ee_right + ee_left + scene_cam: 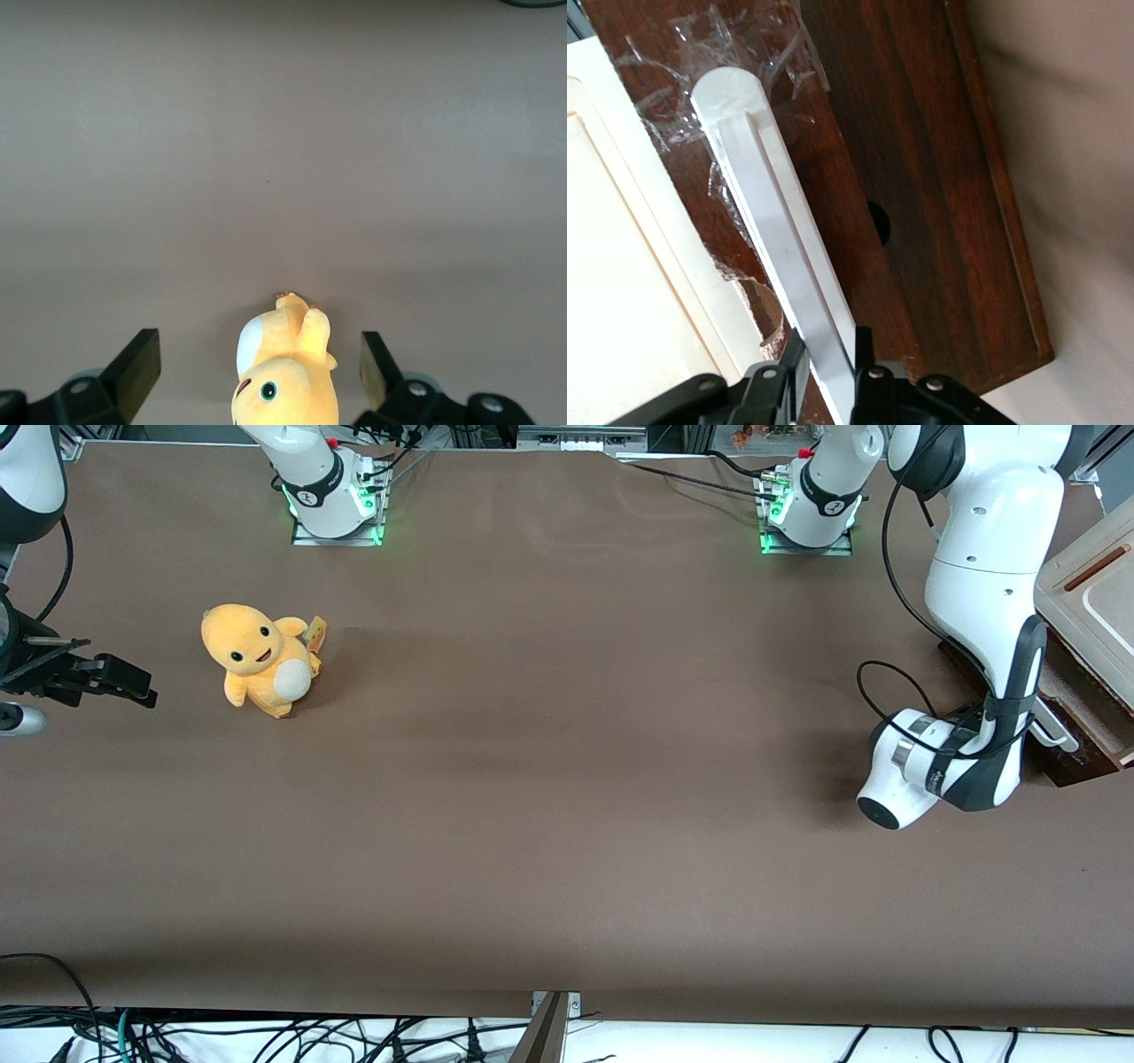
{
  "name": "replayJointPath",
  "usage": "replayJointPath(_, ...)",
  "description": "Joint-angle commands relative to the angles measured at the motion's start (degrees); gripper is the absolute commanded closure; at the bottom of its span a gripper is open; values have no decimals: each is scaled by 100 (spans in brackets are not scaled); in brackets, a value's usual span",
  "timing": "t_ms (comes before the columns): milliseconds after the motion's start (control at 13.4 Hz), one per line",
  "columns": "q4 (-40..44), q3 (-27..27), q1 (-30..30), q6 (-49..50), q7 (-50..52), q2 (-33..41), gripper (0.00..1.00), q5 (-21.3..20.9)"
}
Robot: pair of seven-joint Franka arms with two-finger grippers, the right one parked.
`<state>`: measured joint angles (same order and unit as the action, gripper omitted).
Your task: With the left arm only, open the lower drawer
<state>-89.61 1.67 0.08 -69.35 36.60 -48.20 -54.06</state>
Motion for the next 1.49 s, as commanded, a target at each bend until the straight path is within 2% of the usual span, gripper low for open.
replayJointPath(0,331,35,-218,149,-267,-163,95,167)
replayJointPath(224,366,35,-298,141,-267,-163,94,273)
replayJointPath(299,374,35,-298,149,-276,-163,91,273)
replayJointPath(373,401,44,-298,149,-302,-137,83,273)
replayJointPath(448,601,44,-298,149,-363,-146,83,334)
replayJointPath(522,751,44,-298,149,-477,-146,71,526)
replayJointPath(597,770,35,-298,149,-556,-111,21,580)
replayJointPath(672,796,44,-289,149,-548,-76,0,650)
replayJointPath(746,883,44,-289,149,-548,-23,0,834)
replayJointPath(896,1435,35,-254,149,-540,12,0,1509)
replayJointPath(1269,2562,61,193,141,-530,231,0,4250)
replayJointPath(1418,2974,62,238,-52,-487,267,0,4780)
